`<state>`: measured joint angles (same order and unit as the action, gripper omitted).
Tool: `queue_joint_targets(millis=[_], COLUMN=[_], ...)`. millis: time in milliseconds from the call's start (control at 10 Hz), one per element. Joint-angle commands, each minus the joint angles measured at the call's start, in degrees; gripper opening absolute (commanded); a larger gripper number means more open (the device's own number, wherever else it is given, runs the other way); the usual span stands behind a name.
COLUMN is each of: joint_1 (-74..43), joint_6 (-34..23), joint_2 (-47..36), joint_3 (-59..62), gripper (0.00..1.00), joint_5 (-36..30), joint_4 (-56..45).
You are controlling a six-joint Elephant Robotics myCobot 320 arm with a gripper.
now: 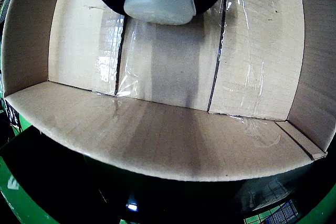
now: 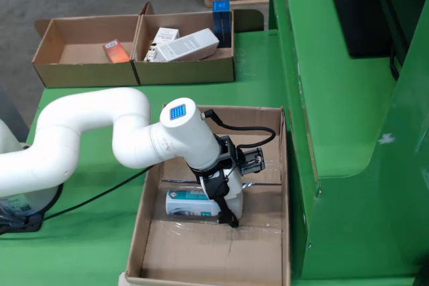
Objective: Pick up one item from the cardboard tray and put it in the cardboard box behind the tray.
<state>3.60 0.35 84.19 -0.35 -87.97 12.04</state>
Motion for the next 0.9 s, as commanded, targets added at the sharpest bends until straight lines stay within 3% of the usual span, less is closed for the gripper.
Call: queue_joint_targets(millis=[0, 600, 700, 800], joint_1=[-0.52, -0.52, -0.44, -0.44], joint_6=[-0.09, -0.09, 0.04, 0.04], joint_2=[-1.08, -1.08, -7.53, -7.53], joint_3=[0.35, 0.35, 0.35, 0.35], gripper=[0.00, 0.00, 0.00, 0.00], joint_5=[0.77, 0.77, -2.92, -2.92], joint_4=[-0.37, -0.37, -13.03, -13.03])
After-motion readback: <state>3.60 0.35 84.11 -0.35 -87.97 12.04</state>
